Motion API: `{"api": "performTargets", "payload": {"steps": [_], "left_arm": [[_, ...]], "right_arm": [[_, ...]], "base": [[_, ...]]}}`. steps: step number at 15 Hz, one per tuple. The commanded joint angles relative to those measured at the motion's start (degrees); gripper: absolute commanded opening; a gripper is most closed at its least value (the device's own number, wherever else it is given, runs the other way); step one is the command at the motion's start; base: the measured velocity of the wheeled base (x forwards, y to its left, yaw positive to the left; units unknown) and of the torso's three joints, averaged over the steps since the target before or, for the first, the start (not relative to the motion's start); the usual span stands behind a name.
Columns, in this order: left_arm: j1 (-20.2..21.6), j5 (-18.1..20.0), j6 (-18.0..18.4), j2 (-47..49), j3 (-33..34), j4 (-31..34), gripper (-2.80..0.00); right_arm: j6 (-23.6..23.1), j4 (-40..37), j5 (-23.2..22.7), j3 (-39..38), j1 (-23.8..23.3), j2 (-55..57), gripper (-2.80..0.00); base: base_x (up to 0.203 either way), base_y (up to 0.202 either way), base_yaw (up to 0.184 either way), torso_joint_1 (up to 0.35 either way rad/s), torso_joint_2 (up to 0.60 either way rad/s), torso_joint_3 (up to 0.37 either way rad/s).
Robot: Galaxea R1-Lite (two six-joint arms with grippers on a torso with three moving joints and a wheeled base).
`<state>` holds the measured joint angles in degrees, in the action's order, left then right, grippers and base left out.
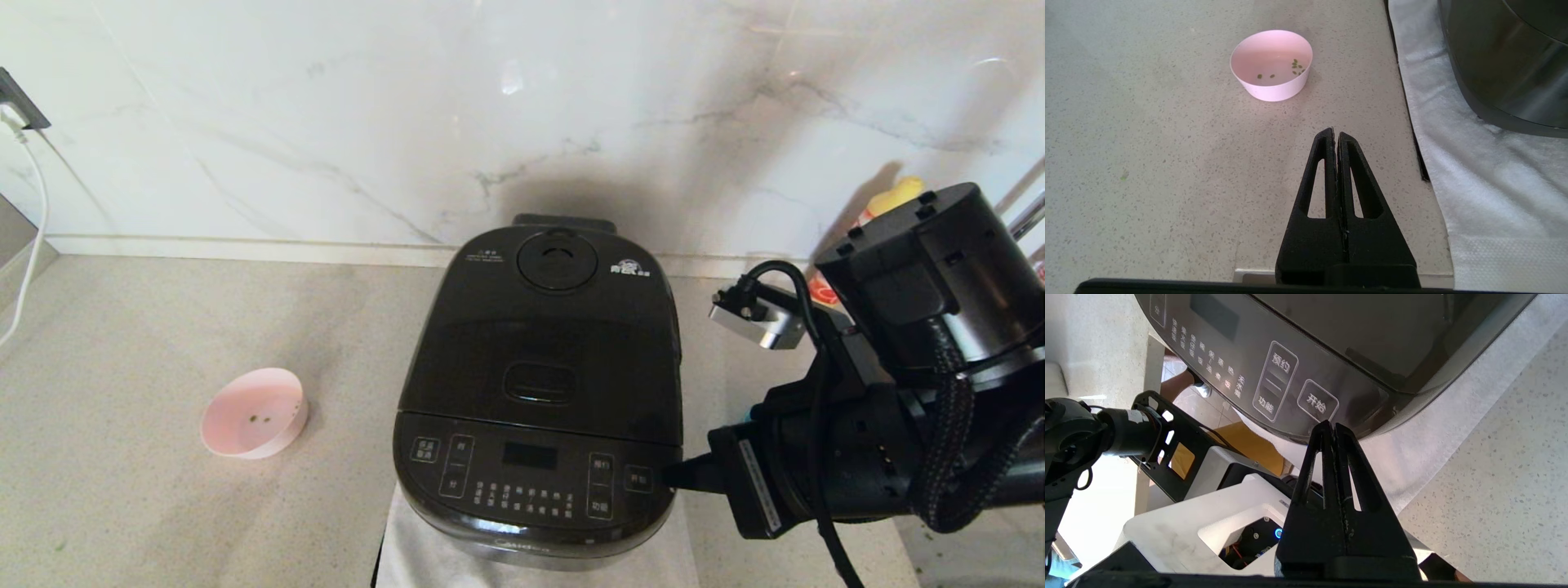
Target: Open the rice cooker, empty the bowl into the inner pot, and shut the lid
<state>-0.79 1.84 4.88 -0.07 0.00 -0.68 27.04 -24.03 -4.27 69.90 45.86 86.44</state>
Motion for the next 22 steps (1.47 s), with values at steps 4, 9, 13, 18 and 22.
{"api": "performTargets", "payload": {"steps": [4, 9, 13, 18, 22], "left_arm": [[0.0, 0.0, 0.04, -0.01, 0.44, -0.02, -2.8], [0.0, 0.03, 0.04, -0.01, 0.44, -0.02, -2.8], [0.0, 0.04, 0.04, -0.01, 0.44, -0.02, -2.8], [0.0, 0.0, 0.04, -0.01, 0.44, -0.02, -2.8], [0.0, 0.0, 0.04, -0.01, 0.44, -0.02, -2.8]], "right_arm": [[0.2, -0.36, 0.14, -0.66, 0.16, -0.65, -2.8], [0.21, -0.23, -0.07, -1.17, 0.23, -0.24, -2.8], [0.21, -0.3, 0.05, -1.08, 0.46, -0.92, -2.8], [0.21, -0.17, -0.13, -1.0, 0.54, 0.47, -2.8], [0.21, -0.14, -0.13, 0.15, 0.81, 1.35, -2.8]], "base": [[0.0, 0.0, 0.0, 0.0, 0.0, 0.0], [0.0, 0.0, 0.0, 0.0, 0.0, 0.0], [0.0, 0.0, 0.0, 0.0, 0.0, 0.0], [0.0, 0.0, 0.0, 0.0, 0.0, 0.0], [0.0, 0.0, 0.0, 0.0, 0.0, 0.0]]}}
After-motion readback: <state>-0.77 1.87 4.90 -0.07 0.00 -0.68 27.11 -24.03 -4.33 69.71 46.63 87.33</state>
